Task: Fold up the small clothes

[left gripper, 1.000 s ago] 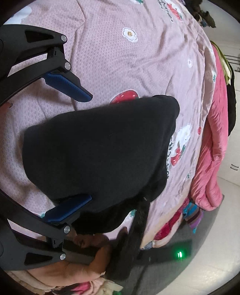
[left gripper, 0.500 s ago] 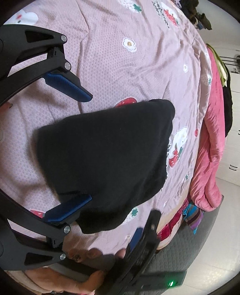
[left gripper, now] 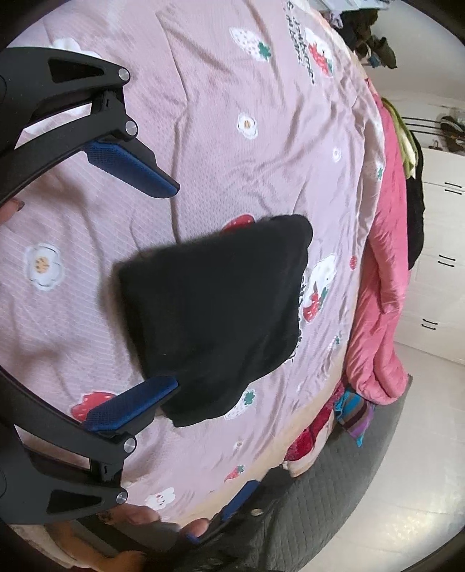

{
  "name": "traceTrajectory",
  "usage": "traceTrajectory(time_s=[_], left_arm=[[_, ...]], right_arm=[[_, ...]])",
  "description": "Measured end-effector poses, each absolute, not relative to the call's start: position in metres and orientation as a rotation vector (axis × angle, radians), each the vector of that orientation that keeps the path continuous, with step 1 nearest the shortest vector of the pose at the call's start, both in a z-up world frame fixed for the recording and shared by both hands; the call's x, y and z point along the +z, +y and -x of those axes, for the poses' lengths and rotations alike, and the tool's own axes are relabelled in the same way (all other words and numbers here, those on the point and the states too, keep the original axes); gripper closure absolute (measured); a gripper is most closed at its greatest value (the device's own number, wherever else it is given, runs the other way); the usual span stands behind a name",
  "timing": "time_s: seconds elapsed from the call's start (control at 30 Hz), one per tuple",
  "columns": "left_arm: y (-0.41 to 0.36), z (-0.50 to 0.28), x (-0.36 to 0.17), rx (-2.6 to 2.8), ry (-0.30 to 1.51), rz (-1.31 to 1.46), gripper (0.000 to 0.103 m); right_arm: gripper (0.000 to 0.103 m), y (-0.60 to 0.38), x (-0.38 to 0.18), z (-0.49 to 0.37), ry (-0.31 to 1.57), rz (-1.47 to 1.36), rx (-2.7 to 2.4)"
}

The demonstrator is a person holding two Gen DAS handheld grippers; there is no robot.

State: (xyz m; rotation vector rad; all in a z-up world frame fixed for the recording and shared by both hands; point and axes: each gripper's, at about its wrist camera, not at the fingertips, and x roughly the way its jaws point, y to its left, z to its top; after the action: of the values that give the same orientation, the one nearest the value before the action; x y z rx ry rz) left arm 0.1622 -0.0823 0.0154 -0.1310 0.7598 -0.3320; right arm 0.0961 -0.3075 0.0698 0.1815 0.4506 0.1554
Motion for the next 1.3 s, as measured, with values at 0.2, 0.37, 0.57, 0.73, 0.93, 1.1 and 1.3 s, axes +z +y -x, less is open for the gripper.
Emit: traceTrajectory(time_s=[0.2, 0.37, 0.57, 0.73, 0.93, 1.1, 1.3], left_arm=[[-0.067, -0.136, 0.017, -0.313, 0.714, 0.12, 0.009], [-0.06, -0.117, 0.011, -0.31, 0.701, 0.12, 0.009], [-0.052, -0.101, -0.003, -0.298, 0.719, 0.114, 0.009], [-0.047, -0.093, -0.016, -0.282, 0.732, 0.13, 0.009], [-0.044, -0.089, -0.024, -0.287, 0.719, 0.147, 0.009], [-0.045, -0.089, -0.027, -0.284, 0.712, 0.132, 0.009], [-0.042, -0.091, -0.031, -0.274, 0.72, 0.119, 0.009]], right_arm=[[0.004, -0.293, 0.054, -0.062, 0.462, -0.138, 0.139], [0.004, -0.288, 0.034, -0.043, 0.507, -0.126, 0.111], [0.004, -0.288, 0.016, -0.021, 0.553, -0.139, 0.099], [0.004, -0.283, 0.005, -0.004, 0.573, -0.099, 0.026], [0.004, -0.281, -0.007, 0.006, 0.597, -0.094, -0.013], [0.004, -0.277, -0.017, 0.001, 0.635, -0.073, -0.023], [0.004, -0.269, -0.025, -0.009, 0.661, -0.063, -0.015]])
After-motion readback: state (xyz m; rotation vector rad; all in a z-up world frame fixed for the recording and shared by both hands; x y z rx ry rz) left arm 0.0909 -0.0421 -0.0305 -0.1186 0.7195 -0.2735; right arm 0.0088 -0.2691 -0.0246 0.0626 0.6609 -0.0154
